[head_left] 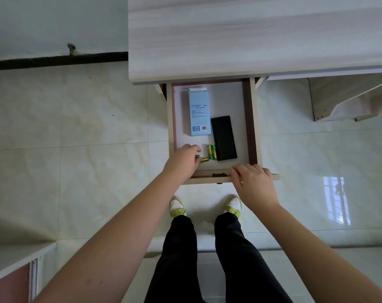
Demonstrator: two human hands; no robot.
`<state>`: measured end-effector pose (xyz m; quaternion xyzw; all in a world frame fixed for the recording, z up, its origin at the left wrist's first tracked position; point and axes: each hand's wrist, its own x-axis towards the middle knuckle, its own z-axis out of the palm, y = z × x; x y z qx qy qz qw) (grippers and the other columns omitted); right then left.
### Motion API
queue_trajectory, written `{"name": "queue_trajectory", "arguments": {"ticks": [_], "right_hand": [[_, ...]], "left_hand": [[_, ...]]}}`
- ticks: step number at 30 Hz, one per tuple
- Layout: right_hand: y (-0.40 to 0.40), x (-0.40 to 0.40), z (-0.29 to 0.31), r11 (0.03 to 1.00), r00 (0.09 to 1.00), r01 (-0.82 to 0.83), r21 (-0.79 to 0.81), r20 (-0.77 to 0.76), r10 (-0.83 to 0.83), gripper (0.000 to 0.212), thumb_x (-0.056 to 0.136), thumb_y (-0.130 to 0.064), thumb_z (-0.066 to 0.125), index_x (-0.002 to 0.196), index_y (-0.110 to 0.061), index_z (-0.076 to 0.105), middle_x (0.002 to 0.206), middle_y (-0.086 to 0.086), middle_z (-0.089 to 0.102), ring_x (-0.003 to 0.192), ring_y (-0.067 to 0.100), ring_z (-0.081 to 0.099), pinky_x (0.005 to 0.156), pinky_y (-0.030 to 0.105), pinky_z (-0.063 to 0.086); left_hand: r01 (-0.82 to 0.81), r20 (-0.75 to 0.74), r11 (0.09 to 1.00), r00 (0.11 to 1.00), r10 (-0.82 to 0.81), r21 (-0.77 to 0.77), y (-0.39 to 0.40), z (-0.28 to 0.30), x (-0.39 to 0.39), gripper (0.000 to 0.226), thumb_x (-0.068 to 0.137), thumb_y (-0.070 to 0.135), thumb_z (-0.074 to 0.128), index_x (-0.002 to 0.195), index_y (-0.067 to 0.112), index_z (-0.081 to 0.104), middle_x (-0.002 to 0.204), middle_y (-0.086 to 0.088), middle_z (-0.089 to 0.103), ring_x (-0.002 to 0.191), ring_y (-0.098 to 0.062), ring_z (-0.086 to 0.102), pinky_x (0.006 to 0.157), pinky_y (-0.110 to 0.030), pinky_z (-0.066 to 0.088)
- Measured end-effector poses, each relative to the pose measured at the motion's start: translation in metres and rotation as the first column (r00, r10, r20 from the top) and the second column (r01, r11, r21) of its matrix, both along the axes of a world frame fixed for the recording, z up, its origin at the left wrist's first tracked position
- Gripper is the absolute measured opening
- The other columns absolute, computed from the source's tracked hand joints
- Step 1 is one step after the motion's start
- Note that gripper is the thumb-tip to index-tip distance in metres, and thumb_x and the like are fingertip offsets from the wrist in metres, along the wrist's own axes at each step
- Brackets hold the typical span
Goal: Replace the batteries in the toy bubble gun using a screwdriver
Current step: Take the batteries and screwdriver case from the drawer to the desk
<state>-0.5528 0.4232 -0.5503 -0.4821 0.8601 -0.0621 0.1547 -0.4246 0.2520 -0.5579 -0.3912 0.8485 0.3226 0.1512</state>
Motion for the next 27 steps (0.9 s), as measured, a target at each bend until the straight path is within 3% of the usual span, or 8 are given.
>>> {"name": "queue_trajectory", "arguments": {"ticks": [3, 7, 11, 15, 19, 27], "right_hand": [[-0.002, -0.001, 0.000, 1.000, 1.000, 0.018, -0.026, 0.013, -0.018, 0.033, 0.092, -0.032, 0.039, 0.081, -0.019, 0.068, 0.072, -0.005, 0.066, 0.068, 0.023, 0.056, 0.071, 0.033, 0.041], [-0.004, -0.006, 0.000, 0.997, 0.996, 0.060, -0.048, 0.075, -0.056, 0.025, 0.091, -0.027, 0.045, 0.079, -0.018, 0.066, 0.069, -0.005, 0.064, 0.065, 0.023, 0.055, 0.069, 0.031, 0.037], [-0.009, -0.013, 0.000, 0.994, 0.981, 0.099, -0.050, 0.175, -0.089, 0.018, 0.094, -0.021, 0.052, 0.083, -0.016, 0.065, 0.068, -0.004, 0.059, 0.062, 0.020, 0.050, 0.065, 0.030, 0.041], [-0.016, -0.021, -0.001, 0.993, 0.974, 0.113, -0.032, 0.203, -0.104, 0.018, 0.095, -0.022, 0.052, 0.088, -0.014, 0.066, 0.068, -0.008, 0.050, 0.062, 0.017, 0.046, 0.062, 0.026, 0.036], [-0.027, -0.025, -0.005, 0.994, 0.964, 0.110, 0.003, 0.245, -0.107, 0.025, 0.098, -0.029, 0.047, 0.099, -0.016, 0.068, 0.078, -0.002, 0.063, 0.068, 0.015, 0.051, 0.064, 0.025, 0.042], [-0.060, -0.036, -0.012, 0.979, 0.934, 0.105, 0.174, 0.319, -0.157, 0.032, 0.100, -0.036, 0.039, 0.113, -0.019, 0.062, 0.091, 0.001, 0.066, 0.077, 0.017, 0.059, 0.069, 0.029, 0.053]], "left_hand": [[0.084, 0.127, 0.996, 0.988, -0.085, 0.016, -0.008, -0.023, -0.018, 0.043, 0.093, 0.023, 0.059, 0.135, 0.017, 0.050, 0.130, -0.008, 0.053, 0.109, -0.027, 0.056, 0.091, -0.038, 0.050], [0.228, 0.273, 0.974, 0.937, -0.219, -0.002, -0.013, -0.048, -0.027, 0.046, 0.089, 0.022, 0.064, 0.133, 0.019, 0.050, 0.126, -0.009, 0.052, 0.104, -0.026, 0.055, 0.082, -0.037, 0.052], [0.230, 0.268, 0.973, 0.937, -0.222, 0.002, -0.014, -0.060, -0.030, 0.048, 0.081, 0.029, 0.073, 0.123, 0.019, 0.051, 0.121, -0.008, 0.051, 0.106, -0.026, 0.051, 0.084, -0.041, 0.052], [0.246, 0.263, 0.969, 0.935, -0.239, 0.004, -0.014, -0.068, -0.032, 0.043, 0.083, 0.017, 0.070, 0.122, 0.017, 0.051, 0.119, -0.008, 0.051, 0.106, -0.027, 0.050, 0.083, -0.041, 0.052], [0.218, 0.283, 0.976, 0.935, -0.215, 0.021, -0.015, -0.071, -0.033, 0.036, 0.088, 0.005, 0.058, 0.123, 0.012, 0.053, 0.117, -0.012, 0.052, 0.105, -0.028, 0.052, 0.086, -0.040, 0.052], [0.151, 0.341, 0.988, 0.927, -0.156, 0.040, -0.015, -0.074, -0.036, 0.045, 0.087, 0.000, 0.059, 0.129, 0.006, 0.045, 0.119, -0.015, 0.052, 0.109, -0.031, 0.053, 0.087, -0.036, 0.048]]}}
